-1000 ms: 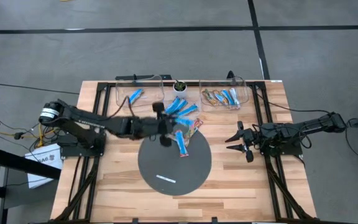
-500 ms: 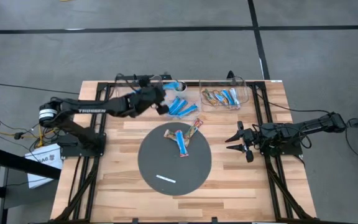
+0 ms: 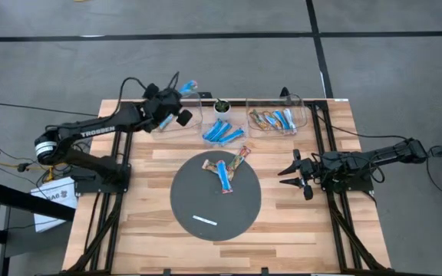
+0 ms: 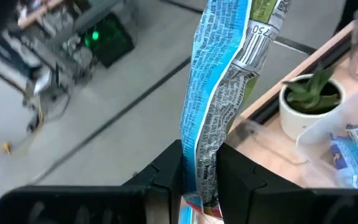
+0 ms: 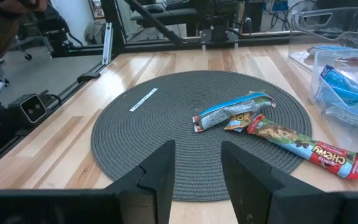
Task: Pick and place Granola Bars by type
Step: Put the red granola bar into the left transparent bin
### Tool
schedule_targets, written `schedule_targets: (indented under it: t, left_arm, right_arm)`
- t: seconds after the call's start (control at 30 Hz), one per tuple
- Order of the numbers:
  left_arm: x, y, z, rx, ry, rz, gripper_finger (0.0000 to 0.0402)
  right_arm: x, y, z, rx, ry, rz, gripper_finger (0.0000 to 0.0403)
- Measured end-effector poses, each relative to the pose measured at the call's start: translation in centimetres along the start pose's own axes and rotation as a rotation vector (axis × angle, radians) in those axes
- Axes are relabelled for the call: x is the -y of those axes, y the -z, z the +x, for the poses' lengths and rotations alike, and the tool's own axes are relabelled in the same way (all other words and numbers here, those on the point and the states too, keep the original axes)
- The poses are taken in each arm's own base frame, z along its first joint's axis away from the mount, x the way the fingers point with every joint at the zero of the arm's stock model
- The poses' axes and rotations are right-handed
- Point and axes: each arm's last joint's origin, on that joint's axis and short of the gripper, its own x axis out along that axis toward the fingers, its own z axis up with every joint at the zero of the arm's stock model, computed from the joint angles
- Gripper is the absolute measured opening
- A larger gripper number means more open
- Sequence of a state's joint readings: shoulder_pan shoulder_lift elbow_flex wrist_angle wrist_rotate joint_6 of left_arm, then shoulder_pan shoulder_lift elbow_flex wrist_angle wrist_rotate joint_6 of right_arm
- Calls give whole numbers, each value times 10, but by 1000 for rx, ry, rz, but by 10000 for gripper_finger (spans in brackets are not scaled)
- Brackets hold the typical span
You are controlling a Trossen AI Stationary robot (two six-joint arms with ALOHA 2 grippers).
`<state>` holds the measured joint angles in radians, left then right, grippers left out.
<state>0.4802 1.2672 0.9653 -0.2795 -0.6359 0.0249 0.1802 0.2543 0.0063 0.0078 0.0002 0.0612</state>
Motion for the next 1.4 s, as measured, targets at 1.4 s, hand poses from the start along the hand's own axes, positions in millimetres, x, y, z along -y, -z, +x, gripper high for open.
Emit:
schedule_targets:
  t: [1.4]
  left_arm:
    - [-14, 86, 35, -622, 2, -213, 70]
  right_arm:
    - [0, 0, 0, -1, 0, 0, 124]
